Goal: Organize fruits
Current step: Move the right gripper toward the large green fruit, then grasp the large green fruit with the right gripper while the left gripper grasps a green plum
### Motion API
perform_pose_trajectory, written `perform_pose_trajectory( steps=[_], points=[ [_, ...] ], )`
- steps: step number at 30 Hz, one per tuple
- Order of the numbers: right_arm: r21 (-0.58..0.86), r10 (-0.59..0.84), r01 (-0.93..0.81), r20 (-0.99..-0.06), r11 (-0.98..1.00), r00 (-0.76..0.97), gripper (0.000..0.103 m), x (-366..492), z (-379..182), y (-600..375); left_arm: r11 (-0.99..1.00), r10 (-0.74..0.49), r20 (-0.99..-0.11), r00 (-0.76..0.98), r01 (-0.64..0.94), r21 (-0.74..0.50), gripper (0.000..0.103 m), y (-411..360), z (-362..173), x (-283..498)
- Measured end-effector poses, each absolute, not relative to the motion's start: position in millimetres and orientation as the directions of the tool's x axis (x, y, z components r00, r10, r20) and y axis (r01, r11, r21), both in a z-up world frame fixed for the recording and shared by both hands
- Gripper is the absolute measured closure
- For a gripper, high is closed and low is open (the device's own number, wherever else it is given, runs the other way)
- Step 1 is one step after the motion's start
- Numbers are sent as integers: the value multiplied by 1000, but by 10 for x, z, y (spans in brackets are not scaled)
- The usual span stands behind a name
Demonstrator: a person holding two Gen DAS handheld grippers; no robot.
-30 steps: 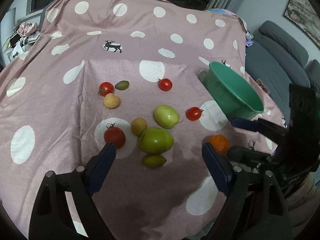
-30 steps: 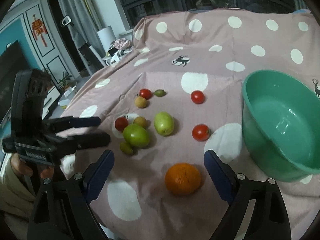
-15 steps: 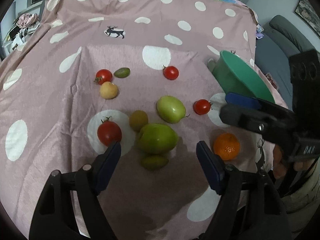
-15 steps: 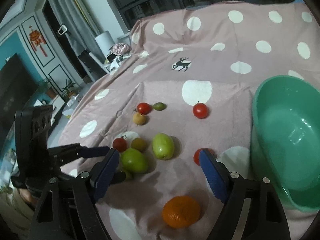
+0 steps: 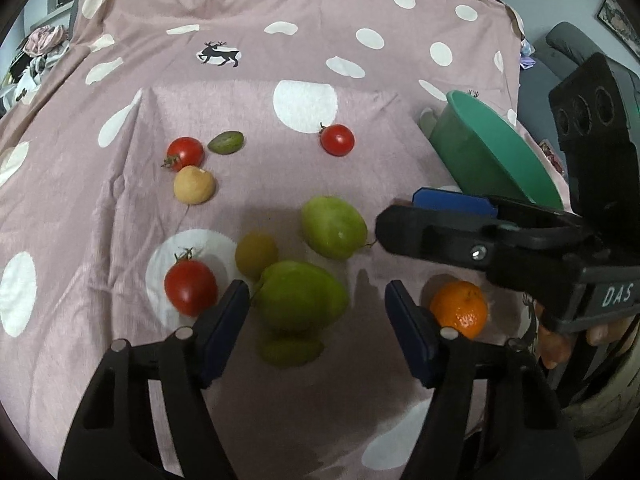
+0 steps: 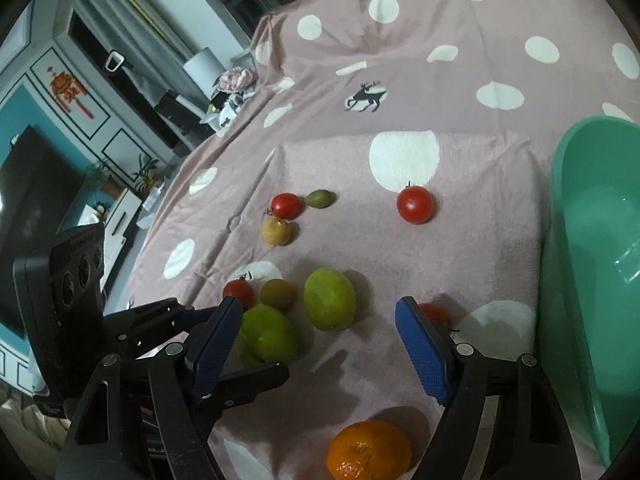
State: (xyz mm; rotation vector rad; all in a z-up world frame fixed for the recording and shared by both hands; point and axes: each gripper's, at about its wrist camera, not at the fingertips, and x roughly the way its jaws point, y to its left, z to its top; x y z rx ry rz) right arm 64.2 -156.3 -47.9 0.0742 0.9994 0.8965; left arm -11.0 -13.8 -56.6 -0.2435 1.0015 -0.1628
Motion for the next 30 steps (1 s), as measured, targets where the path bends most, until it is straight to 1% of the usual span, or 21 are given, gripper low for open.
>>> perform_pose_trajectory(
  steps=[3, 5, 6, 14, 16, 22, 24, 28, 29, 30],
  points=[
    [441, 672, -617, -713, 652, 201, 22, 677, -503, -1522, 965, -235, -814, 532, 28, -260, 40, -139, -575, -79],
    [434, 665, -623, -722, 651, 191, 22, 690, -515, -1473, 966, -229, -818, 528, 23, -256, 50, -123, -596, -52],
    [432, 662, -625, -726, 650, 187, 22, 695, -527, -1457, 967, -224, -822, 523, 18, -252, 52, -110, -611, -33],
    [440, 633, -612, -763, 657, 130, 28, 822, -659, -1313, 969, -232, -818, 526, 52, -241, 52, -126, -632, 13],
    [446, 628, -609, -770, 656, 113, 31, 847, -695, -1275, 966, -242, -814, 527, 56, -251, 52, -106, -636, 19],
    [448, 616, -608, -783, 656, 88, 33, 886, -757, -1208, 958, -269, -804, 531, 64, -278, 53, -60, -635, -21],
    [437, 606, -611, -790, 661, 90, 39, 892, -761, -1195, 955, -279, -800, 531, 67, -288, 53, -45, -634, -49],
    [426, 593, -612, -800, 667, 89, 60, 906, -781, -1186, 950, -291, -795, 533, 62, -307, 53, -4, -637, -101],
    [426, 591, -610, -802, 668, 87, 64, 907, -794, -1189, 949, -292, -794, 534, 61, -308, 53, 0, -635, -111],
    [427, 592, -610, -801, 668, 87, 64, 908, -803, -1190, 948, -293, -792, 536, 58, -312, 53, 15, -629, -126]
  ],
)
